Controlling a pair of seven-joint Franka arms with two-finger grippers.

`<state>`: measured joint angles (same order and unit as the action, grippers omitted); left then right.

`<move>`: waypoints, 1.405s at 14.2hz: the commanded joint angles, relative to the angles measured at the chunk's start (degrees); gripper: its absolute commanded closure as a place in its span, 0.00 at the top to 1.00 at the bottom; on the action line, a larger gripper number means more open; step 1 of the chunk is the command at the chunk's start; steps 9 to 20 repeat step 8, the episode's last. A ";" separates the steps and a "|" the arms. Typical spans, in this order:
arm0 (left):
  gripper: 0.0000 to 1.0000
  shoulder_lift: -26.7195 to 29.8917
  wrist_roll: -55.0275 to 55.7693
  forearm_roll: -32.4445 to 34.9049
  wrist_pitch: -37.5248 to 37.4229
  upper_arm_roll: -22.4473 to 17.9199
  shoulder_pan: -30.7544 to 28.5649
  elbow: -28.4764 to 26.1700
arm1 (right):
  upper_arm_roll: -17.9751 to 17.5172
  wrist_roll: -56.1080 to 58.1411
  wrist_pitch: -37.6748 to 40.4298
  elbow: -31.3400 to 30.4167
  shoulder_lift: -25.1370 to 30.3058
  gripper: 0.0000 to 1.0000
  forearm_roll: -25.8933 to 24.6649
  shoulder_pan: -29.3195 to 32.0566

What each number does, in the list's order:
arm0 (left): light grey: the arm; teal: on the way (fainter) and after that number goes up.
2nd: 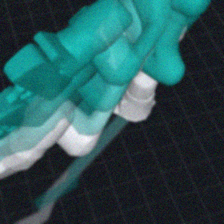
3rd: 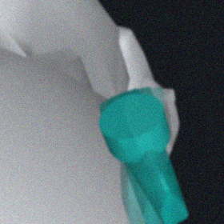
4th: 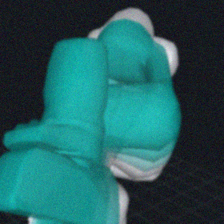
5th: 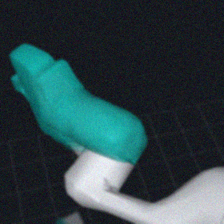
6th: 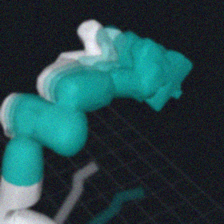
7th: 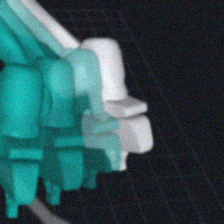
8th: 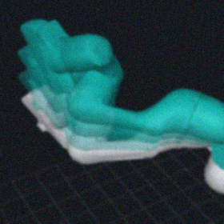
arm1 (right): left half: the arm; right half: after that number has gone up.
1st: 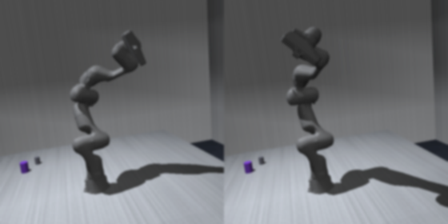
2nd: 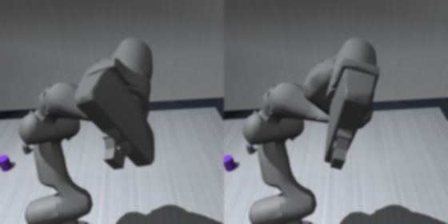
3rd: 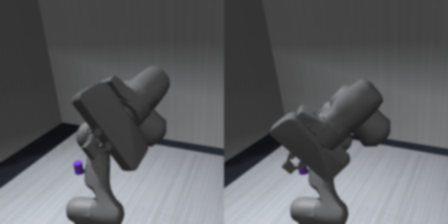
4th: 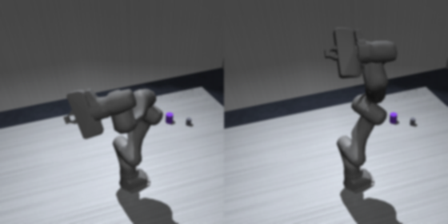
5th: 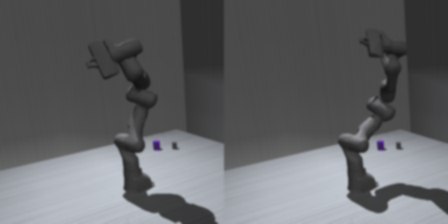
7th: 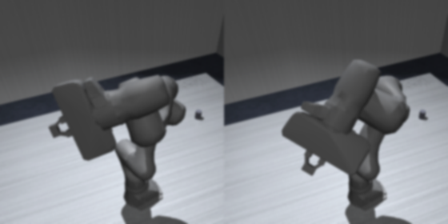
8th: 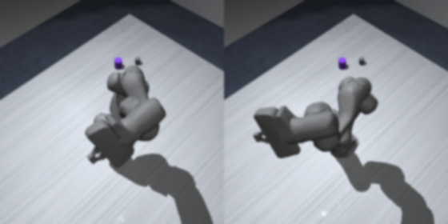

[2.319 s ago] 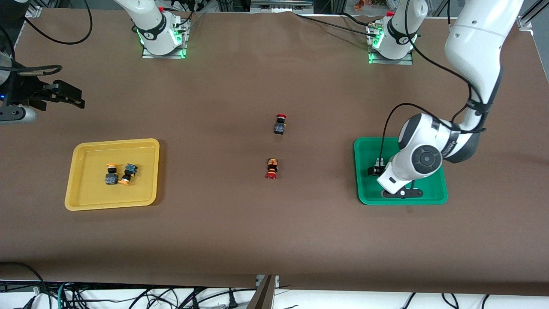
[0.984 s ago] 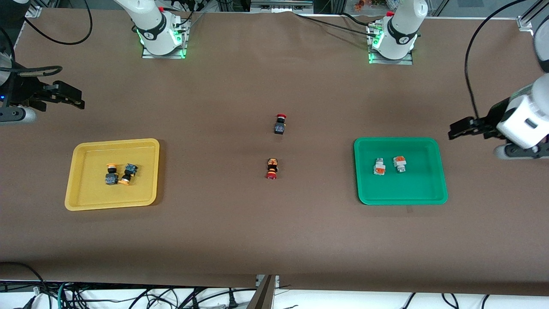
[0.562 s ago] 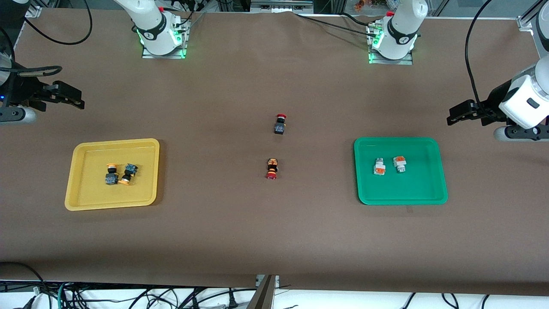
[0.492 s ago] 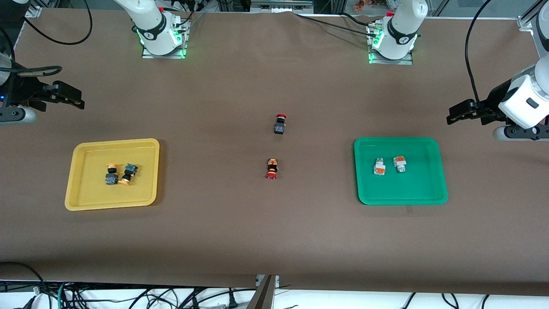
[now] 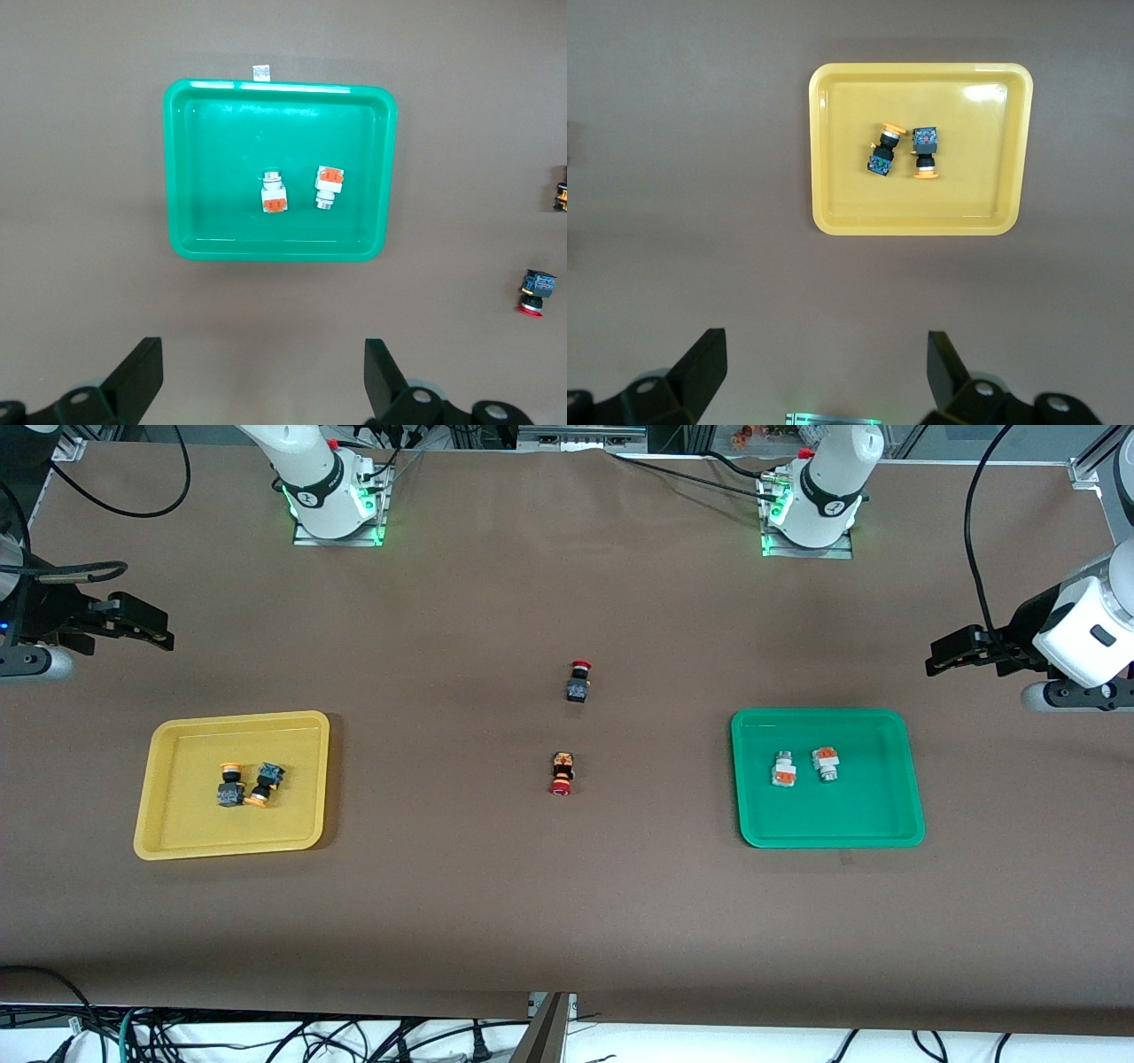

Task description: Place green and yellow buttons in trays

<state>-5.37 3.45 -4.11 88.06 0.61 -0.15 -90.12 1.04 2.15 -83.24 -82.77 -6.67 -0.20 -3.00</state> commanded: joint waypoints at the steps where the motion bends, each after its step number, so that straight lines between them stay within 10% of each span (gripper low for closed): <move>1: 1.00 1.42 0.67 1.82 -0.87 0.00 -0.11 -0.59 | -0.25 0.57 0.36 1.47 -0.63 1.00 -0.77 0.36; 20: 1.00 1.33 1.91 2.79 -2.19 0.18 -0.11 1.08 | -0.25 0.57 0.36 1.47 -0.63 1.00 -0.77 0.45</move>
